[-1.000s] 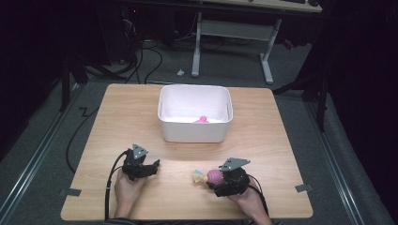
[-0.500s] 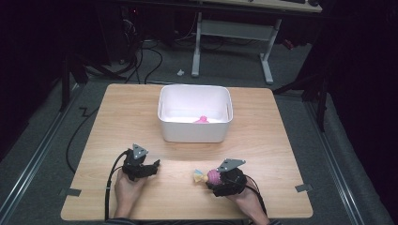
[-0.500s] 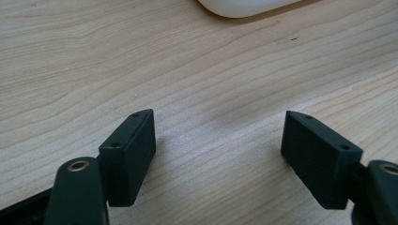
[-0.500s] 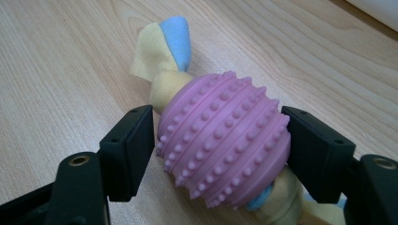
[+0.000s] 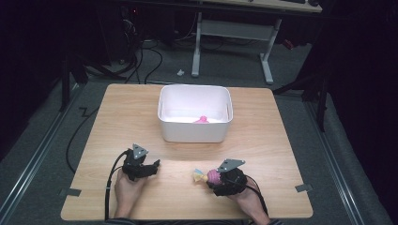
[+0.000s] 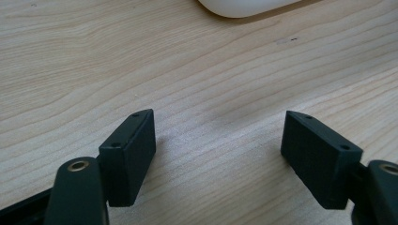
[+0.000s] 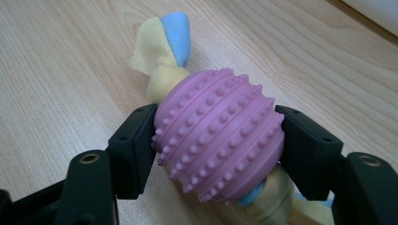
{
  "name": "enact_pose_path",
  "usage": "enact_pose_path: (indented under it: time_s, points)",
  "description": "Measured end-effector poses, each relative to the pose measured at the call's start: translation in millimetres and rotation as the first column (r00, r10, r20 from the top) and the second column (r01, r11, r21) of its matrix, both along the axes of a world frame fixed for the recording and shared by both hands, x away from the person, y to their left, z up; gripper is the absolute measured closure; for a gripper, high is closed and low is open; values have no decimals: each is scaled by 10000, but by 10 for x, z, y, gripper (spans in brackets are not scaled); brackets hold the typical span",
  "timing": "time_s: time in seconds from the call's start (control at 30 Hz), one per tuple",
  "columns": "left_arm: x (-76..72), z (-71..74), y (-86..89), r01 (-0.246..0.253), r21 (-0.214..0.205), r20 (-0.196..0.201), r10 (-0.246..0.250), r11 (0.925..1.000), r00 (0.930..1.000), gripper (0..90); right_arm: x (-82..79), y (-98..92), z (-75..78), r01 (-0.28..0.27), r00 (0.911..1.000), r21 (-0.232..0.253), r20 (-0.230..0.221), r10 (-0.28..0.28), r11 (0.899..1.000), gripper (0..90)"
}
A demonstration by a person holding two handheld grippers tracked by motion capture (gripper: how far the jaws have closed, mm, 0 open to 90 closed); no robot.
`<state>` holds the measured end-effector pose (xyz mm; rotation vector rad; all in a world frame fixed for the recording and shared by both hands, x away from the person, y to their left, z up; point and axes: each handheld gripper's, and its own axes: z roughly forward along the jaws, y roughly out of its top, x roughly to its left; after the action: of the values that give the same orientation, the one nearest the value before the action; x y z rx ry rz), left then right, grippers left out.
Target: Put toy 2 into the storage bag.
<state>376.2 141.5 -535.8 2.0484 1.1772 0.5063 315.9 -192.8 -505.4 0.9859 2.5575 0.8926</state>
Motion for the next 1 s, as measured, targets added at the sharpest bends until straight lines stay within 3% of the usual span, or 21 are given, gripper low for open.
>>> enact_pose_path:
  time_s: [0.4, 0.6, 1.0]
  points:
    - [0, 0, 0, -1, -2, -2, 1, 10000, 10000, 270, 20, -3, 148, -101, 9999, -136, -54, 101, 9999, 341]
    - [0, 0, 0, 2, 1, 0, -2, 10000, 10000, 270, 40, -63, 298, -98, 9999, -311, 66, 100, 9995, 341]
    - [0, 0, 0, -5, 3, 0, 5, 10000, 10000, 270, 99, -181, 608, 24, 9998, -207, 188, -20, 9998, 343]
